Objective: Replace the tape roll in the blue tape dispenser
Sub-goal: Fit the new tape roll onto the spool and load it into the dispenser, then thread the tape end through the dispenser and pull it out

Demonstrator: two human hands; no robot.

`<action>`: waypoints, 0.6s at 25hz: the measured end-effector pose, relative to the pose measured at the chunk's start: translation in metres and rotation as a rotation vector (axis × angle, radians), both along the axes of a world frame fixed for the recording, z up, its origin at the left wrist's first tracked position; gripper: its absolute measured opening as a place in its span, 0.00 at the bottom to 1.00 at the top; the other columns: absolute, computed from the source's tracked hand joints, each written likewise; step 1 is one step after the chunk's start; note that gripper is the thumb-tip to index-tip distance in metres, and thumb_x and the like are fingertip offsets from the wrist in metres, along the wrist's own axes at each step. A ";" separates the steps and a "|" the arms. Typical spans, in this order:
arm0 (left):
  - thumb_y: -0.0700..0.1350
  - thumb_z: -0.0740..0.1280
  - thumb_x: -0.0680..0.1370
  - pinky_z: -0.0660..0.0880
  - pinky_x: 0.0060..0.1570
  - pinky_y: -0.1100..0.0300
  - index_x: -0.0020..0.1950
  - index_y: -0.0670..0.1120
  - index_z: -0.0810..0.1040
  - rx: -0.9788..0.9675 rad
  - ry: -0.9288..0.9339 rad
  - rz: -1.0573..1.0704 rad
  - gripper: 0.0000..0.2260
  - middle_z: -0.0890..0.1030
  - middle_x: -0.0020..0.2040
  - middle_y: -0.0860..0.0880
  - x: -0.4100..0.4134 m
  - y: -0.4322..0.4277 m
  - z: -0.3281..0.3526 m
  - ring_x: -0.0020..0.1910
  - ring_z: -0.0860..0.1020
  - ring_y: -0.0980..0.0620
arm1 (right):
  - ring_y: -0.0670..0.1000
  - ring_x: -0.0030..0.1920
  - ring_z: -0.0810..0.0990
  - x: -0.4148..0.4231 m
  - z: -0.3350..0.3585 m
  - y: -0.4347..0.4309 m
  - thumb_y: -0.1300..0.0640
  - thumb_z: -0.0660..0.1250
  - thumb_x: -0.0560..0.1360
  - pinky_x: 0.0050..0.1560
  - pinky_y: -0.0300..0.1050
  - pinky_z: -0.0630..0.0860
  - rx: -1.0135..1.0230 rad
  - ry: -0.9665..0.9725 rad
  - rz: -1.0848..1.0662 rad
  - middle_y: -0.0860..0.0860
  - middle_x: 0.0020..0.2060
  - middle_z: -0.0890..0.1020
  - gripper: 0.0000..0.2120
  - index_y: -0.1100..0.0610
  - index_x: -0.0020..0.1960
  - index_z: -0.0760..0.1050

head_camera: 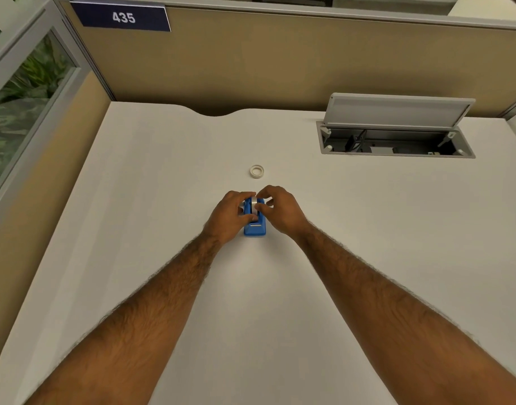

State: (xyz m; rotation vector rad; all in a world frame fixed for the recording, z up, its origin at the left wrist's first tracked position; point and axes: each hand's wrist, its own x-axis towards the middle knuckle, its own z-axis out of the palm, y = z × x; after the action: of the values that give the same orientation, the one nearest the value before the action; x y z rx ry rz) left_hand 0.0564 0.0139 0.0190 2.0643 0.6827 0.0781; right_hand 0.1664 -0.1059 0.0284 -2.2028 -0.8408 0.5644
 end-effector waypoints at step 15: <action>0.46 0.77 0.72 0.78 0.56 0.56 0.65 0.51 0.75 0.041 0.015 -0.003 0.23 0.76 0.64 0.47 0.009 0.004 -0.007 0.55 0.81 0.48 | 0.54 0.49 0.79 -0.002 0.001 0.012 0.62 0.72 0.72 0.50 0.49 0.79 0.012 0.130 -0.115 0.49 0.48 0.77 0.08 0.56 0.49 0.76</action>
State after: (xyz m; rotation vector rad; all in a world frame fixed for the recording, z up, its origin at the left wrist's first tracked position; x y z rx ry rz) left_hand 0.0653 0.0177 0.0118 2.1074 0.6928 0.0756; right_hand 0.1643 -0.0943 0.0291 -2.1616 -0.6434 0.6366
